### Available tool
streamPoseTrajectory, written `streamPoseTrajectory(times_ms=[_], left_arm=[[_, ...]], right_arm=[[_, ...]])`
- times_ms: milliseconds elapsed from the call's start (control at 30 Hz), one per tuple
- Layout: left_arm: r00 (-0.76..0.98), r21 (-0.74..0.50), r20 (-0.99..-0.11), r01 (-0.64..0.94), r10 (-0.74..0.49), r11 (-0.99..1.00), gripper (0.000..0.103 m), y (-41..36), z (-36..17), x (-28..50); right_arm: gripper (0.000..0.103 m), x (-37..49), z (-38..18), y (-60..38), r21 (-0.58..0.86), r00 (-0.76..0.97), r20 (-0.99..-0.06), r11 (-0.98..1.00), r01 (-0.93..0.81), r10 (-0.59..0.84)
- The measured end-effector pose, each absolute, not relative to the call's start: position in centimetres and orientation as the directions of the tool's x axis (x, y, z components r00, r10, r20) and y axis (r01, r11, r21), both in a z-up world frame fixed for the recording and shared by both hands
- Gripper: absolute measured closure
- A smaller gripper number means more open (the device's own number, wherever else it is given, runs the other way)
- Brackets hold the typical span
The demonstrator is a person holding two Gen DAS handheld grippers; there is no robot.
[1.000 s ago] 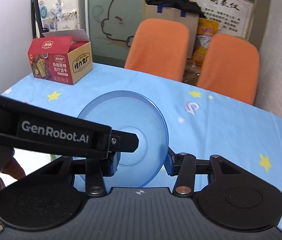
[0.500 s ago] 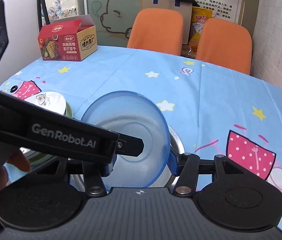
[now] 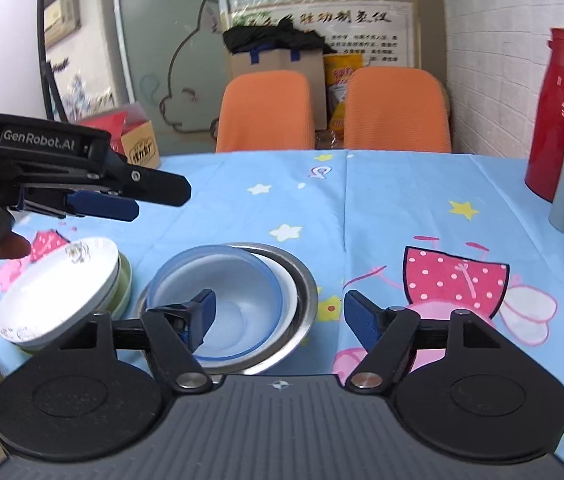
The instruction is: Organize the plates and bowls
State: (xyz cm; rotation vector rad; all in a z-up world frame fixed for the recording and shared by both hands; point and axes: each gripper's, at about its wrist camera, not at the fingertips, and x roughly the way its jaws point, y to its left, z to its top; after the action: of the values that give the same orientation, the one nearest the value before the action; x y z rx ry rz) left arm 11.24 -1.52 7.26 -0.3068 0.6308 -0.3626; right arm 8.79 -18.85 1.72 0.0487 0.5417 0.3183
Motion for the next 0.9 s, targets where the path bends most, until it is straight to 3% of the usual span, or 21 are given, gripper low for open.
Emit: streamPoseTrajectory(times_ms=[233,500,900], left_arm=[[0.756,-0.291,-0.567,0.186,-0.325,0.939,0.031,-1.9,5.2,12.6],[0.653,-0.208,-0.662,0.31,-0.367,0.928,0.031,-3.3,3.5,15.8],[0.597,-0.141,-0.728,0.351,-0.338,0.926,0.031,-4.5,1.4,17.3]], right_arm=[[0.0,8.1,0.2,-19.0,0.19,0.828,-0.482,0.957,-0.22,0.286],[0.0,10.5,-0.8,-19.4,0.176,0.808,-0.526,0.964,-0.201,0.265],[0.0,12.6,-1.8,-18.5,0.175,0.773,-0.569,0.96,-0.217,0.279]])
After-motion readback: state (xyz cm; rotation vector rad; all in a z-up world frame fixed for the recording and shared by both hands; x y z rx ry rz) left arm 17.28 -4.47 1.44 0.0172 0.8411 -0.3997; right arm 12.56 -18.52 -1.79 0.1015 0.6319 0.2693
